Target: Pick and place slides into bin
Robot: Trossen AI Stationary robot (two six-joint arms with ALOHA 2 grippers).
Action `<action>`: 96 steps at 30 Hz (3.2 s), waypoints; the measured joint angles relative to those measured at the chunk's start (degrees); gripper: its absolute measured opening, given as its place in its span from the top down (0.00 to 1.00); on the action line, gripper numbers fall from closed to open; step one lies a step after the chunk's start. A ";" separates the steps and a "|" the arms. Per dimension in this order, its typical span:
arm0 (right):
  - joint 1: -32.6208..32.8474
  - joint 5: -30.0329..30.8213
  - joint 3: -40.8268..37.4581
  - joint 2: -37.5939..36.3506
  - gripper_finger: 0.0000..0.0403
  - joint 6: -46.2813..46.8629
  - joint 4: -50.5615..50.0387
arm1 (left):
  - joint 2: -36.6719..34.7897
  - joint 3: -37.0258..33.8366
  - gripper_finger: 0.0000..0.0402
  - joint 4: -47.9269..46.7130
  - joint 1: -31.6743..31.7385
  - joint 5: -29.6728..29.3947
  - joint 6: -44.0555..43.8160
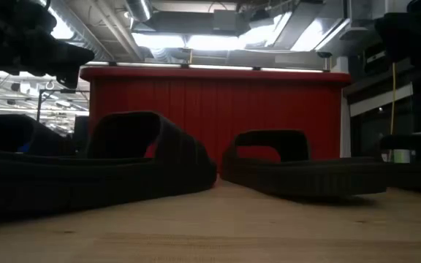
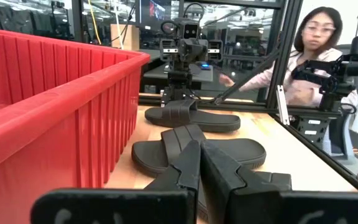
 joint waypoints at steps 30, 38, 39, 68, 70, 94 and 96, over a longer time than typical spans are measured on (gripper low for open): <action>-0.01 0.00 0.00 0.00 0.85 -0.07 0.00 | 0.01 0.00 0.98 0.00 0.00 0.01 0.00; 0.00 0.00 0.00 0.00 0.85 -0.01 -0.02 | 0.02 0.00 0.98 0.00 0.00 -0.01 0.00; 0.00 0.00 0.01 0.00 0.85 -0.04 0.00 | 0.01 0.00 0.98 0.01 0.00 0.01 0.01; -0.01 0.00 0.00 0.00 0.85 -1.81 -0.01 | 0.01 -0.01 0.98 0.00 0.00 -0.01 0.01; 0.00 0.00 0.00 0.00 0.85 -2.14 0.00 | 0.02 -0.02 0.98 0.02 0.00 0.01 0.02; 0.00 0.00 0.00 0.00 0.85 5.88 0.03 | 0.02 -0.02 0.98 0.86 0.00 -1.11 0.02; -0.01 0.03 0.00 0.00 0.85 4.54 0.04 | 0.02 -0.01 0.99 0.89 0.00 -1.51 0.02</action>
